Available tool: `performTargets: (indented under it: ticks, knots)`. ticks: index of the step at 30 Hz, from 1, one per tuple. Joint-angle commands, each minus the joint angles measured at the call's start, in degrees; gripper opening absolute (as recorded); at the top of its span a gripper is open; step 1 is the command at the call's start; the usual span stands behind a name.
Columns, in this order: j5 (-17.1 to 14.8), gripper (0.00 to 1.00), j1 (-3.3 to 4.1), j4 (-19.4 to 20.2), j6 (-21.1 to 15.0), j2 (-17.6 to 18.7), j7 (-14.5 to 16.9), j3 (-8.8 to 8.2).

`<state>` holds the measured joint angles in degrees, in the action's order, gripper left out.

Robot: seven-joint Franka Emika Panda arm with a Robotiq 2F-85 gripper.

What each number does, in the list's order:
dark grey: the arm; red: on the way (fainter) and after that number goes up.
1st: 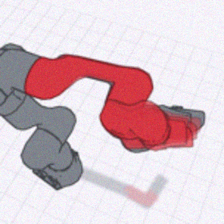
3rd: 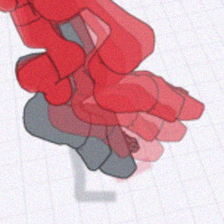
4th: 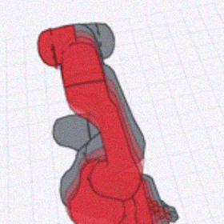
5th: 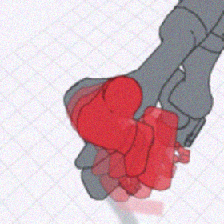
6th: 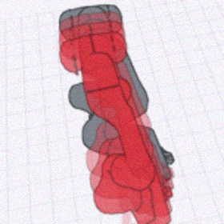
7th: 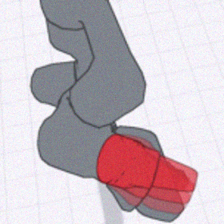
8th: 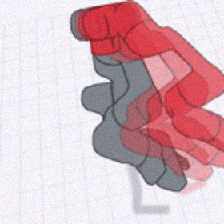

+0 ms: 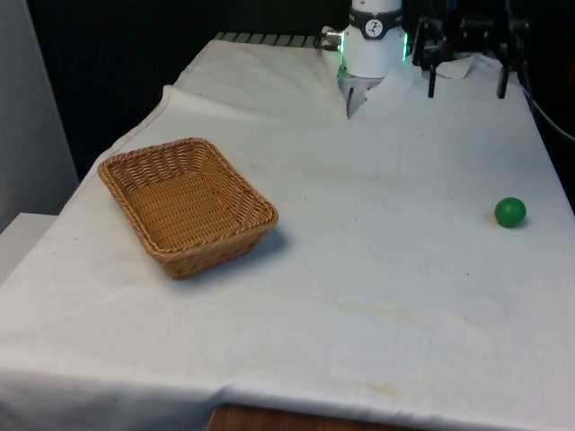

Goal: Pick up the ball and place it into the basket.

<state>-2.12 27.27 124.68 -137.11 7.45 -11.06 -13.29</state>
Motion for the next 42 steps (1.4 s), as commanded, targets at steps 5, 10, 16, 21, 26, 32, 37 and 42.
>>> performTargets:
  ticks: [5,10,16,21,26,32,37,42]
  knots:
    - [-0.6,1.00,0.06,-1.4,-2.3,2.9,-0.2,1.26]
    - [-0.9,1.00,0.00,-2.9,-3.2,5.2,-0.4,2.12]
    - [-1.5,1.00,0.06,-4.1,-4.2,7.3,-0.5,2.98]
    - [-2.3,1.00,0.00,-4.8,-5.8,9.6,-0.6,4.18]
    - [-3.5,1.00,-0.11,-5.0,-7.7,11.3,-0.5,5.10]
    - [-4.9,1.00,-0.23,-5.5,-10.1,13.5,-0.3,6.30]
    - [-6.2,1.00,-0.46,-5.8,-12.5,15.7,0.0,7.33]
    - [-7.3,1.00,-0.69,-6.0,-13.8,17.0,0.6,7.79]
